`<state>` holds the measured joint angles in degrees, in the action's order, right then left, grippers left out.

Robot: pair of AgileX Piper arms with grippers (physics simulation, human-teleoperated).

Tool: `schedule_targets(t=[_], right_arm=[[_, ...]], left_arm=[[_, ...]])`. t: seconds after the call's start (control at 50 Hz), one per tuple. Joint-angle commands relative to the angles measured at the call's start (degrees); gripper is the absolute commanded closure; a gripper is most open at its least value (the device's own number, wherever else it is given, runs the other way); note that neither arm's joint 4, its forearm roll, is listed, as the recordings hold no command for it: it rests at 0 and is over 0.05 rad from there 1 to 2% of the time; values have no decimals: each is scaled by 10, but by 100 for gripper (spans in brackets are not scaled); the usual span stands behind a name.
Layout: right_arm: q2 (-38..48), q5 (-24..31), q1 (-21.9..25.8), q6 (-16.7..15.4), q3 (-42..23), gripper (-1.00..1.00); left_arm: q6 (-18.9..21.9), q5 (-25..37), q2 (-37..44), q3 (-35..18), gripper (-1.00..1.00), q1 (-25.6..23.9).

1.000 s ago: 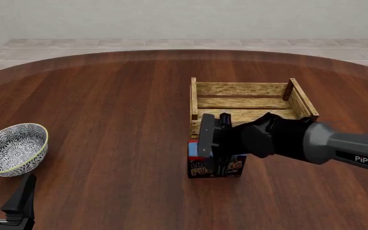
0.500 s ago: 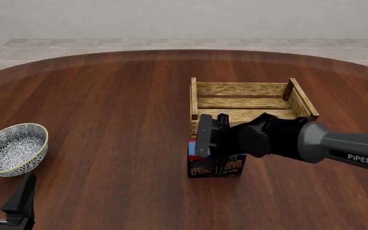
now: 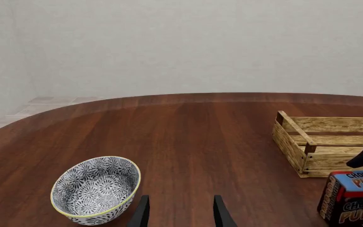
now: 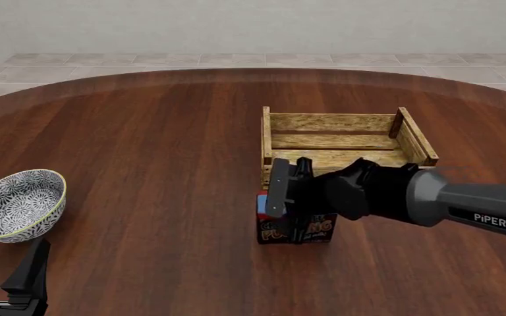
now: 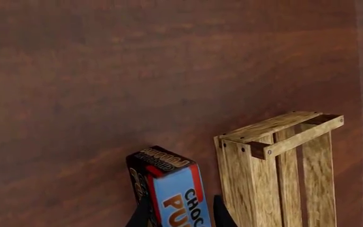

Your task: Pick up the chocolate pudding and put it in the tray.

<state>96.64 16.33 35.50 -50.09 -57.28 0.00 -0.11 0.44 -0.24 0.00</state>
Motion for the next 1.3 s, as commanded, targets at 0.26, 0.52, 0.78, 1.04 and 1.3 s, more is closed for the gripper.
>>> schedule_targets(t=[0.26, 0.52, 0.78, 1.04, 1.3], right_arm=[[6, -6, 13, 18, 7, -100], [-11, 10, 42, 62, 22, 100], [-30, 0, 59, 76, 37, 100], [-51, 33, 31, 60, 2, 100], [-84, 92, -5, 22, -41, 100]], left_arm=[[0, 0, 0, 0, -100, 0], [0, 0, 0, 0, -100, 0], [0, 0, 0, 0, -100, 0], [0, 0, 0, 0, -100, 0], [0, 0, 0, 0, -100, 0]])
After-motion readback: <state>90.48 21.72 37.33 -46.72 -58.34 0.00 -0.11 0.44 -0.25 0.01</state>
